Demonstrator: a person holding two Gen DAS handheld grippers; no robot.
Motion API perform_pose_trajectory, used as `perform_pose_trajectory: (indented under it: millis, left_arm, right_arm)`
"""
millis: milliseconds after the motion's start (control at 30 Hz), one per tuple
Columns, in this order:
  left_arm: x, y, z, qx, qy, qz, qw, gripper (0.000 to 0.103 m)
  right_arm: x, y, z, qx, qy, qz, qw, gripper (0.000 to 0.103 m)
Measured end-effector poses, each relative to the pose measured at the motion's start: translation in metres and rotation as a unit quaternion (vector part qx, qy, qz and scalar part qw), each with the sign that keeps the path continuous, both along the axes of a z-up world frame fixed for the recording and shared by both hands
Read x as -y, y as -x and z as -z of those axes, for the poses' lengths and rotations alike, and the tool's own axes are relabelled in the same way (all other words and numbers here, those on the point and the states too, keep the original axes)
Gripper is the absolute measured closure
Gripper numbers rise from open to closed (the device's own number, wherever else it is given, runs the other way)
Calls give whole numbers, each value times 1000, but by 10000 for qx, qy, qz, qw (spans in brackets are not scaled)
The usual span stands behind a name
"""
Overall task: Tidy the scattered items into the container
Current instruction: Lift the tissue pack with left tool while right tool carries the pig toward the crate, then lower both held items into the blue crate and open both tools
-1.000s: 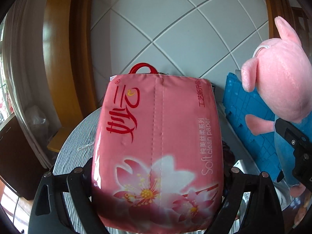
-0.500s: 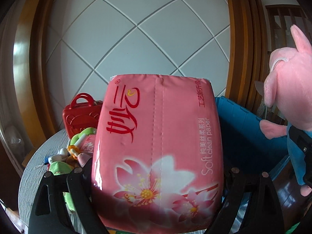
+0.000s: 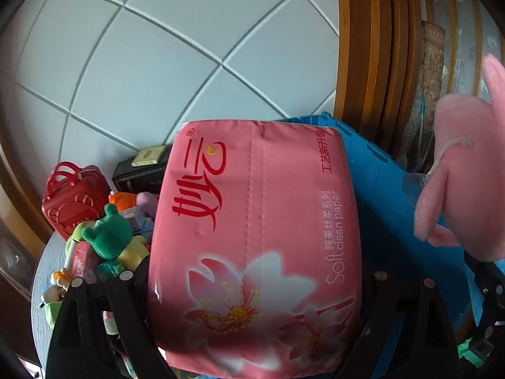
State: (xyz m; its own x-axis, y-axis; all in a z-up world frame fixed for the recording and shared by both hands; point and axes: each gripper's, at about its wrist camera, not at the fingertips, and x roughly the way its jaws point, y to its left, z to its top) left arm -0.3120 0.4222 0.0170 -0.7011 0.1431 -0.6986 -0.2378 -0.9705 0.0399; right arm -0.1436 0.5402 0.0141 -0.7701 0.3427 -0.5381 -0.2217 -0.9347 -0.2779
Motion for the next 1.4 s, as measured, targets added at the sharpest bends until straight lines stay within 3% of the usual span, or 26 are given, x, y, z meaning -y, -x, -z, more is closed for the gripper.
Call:
perform_pose_trajectory:
  millis: [167, 333, 500, 600, 667, 867, 933, 1000, 1400]
  left_arm:
    - [-34, 54, 43, 998, 226, -58, 9947, 12]
    - [-63, 91, 96, 1671, 630, -232, 9836, 12]
    - [-73, 114, 157, 2669, 844, -563, 9584, 12]
    - [-75, 117, 182, 3007, 1075, -687, 9451, 12]
    - [-77, 112, 196, 3160, 1243, -682, 9381, 12]
    - [-96, 93, 243, 3953, 1503, -417, 9052, 11]
    - [-104, 86, 252, 4044, 1648, -261, 8992, 11]
    - [-111, 80, 256, 4073, 1734, -121, 8966, 11]
    - [-120, 62, 263, 4218, 1897, -111, 8866, 10]
  right_arm:
    - [-42, 70, 41, 842, 430, 169, 9954, 18]
    - [-81, 132, 102, 1812, 519, -55, 9821, 18]
    - [-124, 181, 167, 2735, 806, -274, 9581, 18]
    - [-130, 198, 208, 3233, 866, -385, 9415, 18]
    - [-131, 205, 235, 3587, 919, -434, 9279, 18]
    - [-137, 211, 297, 4362, 785, -457, 8952, 18]
    - [-146, 208, 314, 4645, 832, -360, 8809, 18]
    - [-153, 207, 321, 4751, 875, -294, 8751, 18]
    - [-170, 205, 329, 4878, 784, -349, 8687, 12]
